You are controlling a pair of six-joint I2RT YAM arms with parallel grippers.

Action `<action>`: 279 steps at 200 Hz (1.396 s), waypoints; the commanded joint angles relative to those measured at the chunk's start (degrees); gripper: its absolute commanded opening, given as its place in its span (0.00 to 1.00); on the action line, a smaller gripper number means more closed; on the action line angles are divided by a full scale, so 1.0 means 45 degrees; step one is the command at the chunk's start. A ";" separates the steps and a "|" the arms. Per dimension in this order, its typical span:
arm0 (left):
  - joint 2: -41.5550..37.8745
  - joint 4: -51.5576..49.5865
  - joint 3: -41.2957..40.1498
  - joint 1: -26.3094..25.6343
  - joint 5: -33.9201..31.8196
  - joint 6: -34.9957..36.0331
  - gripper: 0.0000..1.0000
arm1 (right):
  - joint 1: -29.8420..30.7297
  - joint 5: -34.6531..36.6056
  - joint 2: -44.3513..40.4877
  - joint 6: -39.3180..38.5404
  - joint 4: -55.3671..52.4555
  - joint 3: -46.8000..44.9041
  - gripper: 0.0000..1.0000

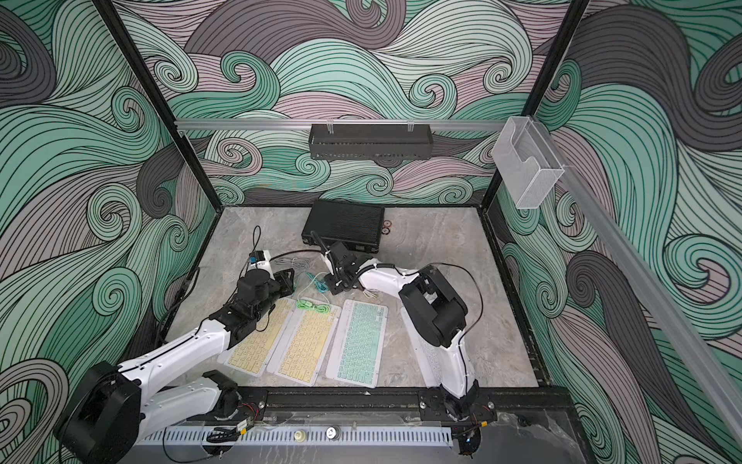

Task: Unplug the wireless keyboard
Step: Place the plug at the center of the board, then adjust the plug at the center of the board.

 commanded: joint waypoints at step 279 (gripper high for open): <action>-0.1283 -0.0194 -0.0210 0.0381 -0.1886 -0.0616 0.32 | 0.3233 0.4404 -0.0787 -0.1278 0.4834 -0.3579 0.58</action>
